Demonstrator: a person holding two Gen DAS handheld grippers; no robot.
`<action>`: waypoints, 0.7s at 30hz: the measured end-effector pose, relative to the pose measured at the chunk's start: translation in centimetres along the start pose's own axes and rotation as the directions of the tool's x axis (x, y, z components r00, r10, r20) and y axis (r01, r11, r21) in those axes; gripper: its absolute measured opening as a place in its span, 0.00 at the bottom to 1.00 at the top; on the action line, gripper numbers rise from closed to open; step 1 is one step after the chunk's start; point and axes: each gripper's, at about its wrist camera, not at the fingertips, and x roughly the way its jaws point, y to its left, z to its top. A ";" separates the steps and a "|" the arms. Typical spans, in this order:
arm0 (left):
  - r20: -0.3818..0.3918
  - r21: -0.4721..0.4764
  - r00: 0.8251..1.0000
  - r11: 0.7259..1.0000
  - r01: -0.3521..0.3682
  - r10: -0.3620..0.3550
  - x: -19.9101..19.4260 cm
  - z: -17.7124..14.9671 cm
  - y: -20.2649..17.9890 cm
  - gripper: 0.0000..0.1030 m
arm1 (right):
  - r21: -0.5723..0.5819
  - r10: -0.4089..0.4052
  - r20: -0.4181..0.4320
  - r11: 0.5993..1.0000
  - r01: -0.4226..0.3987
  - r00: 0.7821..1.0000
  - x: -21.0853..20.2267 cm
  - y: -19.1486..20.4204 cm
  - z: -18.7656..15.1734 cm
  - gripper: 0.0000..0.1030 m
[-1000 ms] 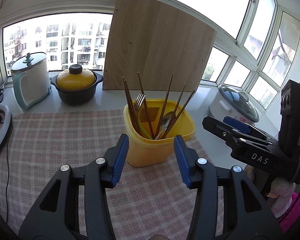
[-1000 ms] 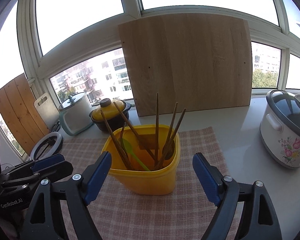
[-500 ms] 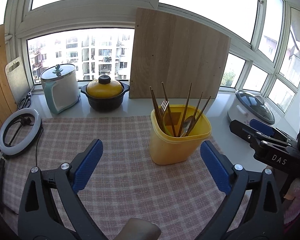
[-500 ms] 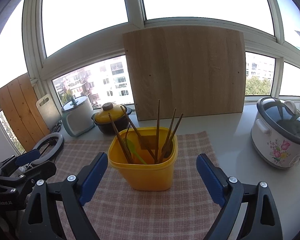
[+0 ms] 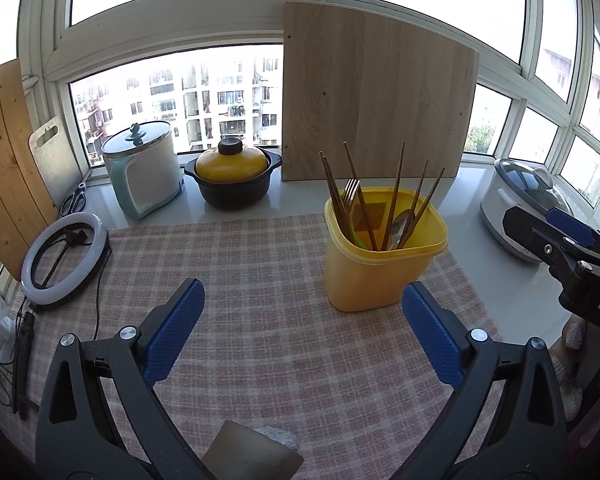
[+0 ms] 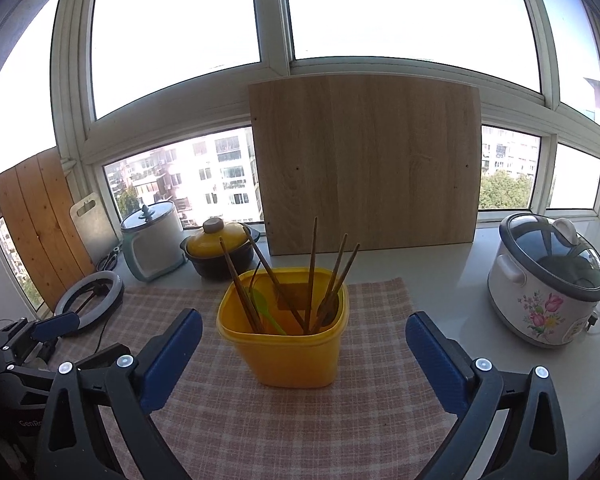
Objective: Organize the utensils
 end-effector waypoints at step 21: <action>-0.007 0.008 1.000 1.000 -0.021 0.021 -0.3 0.2 -0.3 1.00 | -0.015 -0.022 -0.003 1.000 0.022 1.000 -0.2 0.2 -0.1 1.00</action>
